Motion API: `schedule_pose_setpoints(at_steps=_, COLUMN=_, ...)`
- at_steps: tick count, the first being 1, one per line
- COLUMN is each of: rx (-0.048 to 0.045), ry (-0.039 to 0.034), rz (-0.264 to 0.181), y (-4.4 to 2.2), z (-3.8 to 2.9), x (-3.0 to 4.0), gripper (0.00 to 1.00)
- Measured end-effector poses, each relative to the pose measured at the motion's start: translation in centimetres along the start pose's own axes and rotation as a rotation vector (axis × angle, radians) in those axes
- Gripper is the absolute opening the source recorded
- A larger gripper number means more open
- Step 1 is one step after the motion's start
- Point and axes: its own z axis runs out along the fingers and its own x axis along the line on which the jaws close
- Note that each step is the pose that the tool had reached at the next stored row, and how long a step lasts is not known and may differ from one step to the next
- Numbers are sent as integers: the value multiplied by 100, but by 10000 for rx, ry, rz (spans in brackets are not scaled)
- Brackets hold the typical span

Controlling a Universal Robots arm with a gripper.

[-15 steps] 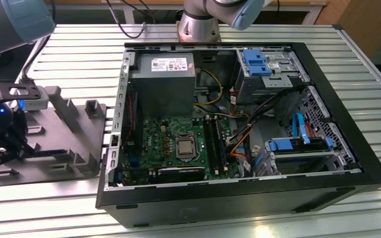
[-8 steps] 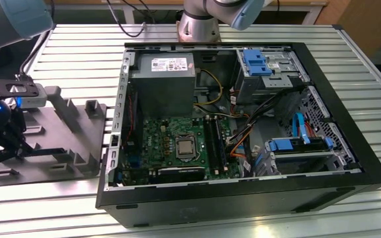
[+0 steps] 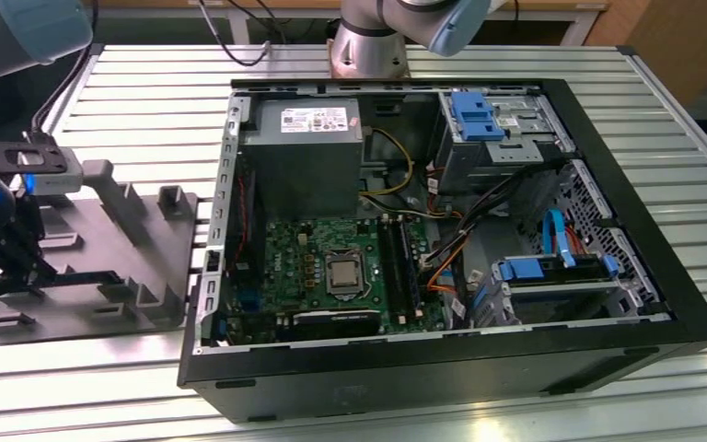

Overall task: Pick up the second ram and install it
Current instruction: 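Pick up the second ram and move it above second insertion slot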

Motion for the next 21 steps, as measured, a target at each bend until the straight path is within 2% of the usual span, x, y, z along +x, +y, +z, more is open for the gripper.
schedule_pose_setpoints(at_steps=4, rx=3, ry=-17, rz=-2, y=2, z=-41, x=-2, gripper=12)
schedule_pose_setpoints(at_steps=5, rx=7, ry=-32, rz=-3, y=4, z=-75, x=-3, gripper=12)
schedule_pose_setpoints(at_steps=9, rx=11, ry=-55, rz=-4, y=6, z=-128, x=-5, gripper=12)
schedule_pose_setpoints(at_steps=21, rx=34, ry=-85, rz=-6, y=13, z=-283, x=-12, gripper=12)
